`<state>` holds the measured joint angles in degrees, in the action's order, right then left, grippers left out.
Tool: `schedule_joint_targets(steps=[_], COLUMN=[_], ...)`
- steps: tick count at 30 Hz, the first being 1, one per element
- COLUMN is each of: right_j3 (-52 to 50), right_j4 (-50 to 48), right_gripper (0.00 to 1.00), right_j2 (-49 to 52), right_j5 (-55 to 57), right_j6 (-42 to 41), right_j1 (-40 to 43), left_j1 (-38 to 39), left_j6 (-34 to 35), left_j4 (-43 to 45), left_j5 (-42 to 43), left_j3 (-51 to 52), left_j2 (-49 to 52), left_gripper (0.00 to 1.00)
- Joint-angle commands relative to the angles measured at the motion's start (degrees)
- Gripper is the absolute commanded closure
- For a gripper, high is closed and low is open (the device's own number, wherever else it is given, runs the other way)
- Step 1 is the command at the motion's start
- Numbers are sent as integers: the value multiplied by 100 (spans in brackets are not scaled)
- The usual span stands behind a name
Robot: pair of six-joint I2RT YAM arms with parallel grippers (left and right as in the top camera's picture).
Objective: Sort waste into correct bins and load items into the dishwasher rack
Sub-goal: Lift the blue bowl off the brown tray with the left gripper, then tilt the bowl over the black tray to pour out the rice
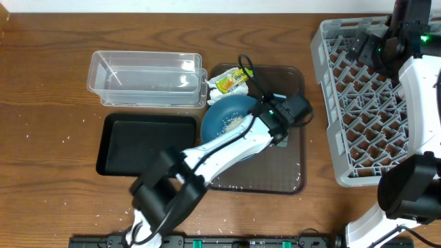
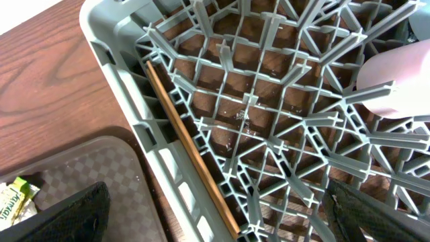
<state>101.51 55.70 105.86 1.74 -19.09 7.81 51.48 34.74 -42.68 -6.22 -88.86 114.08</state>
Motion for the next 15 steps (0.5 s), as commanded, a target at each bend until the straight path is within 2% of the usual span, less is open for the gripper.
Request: schedule_joint_targets(steps=[1,11,15], right_j3=[15,15,15], right_j4=[7,7,7], right_gripper=[1,1,1], right_j2=[-74,-74,-74], right_j5=[17,17,17], right_j6=[-79,-79,-79], right_j1=[4,4,4], left_j1=[-15,-203,-398], left_j6=[92,118,120], left_j4=[-133,-651,-837], left_j5=[-138,-129,162], left_j3=[-4,-4,-4], left_j2=[-472,-1259,-1532], left_gripper=[94,94,94])
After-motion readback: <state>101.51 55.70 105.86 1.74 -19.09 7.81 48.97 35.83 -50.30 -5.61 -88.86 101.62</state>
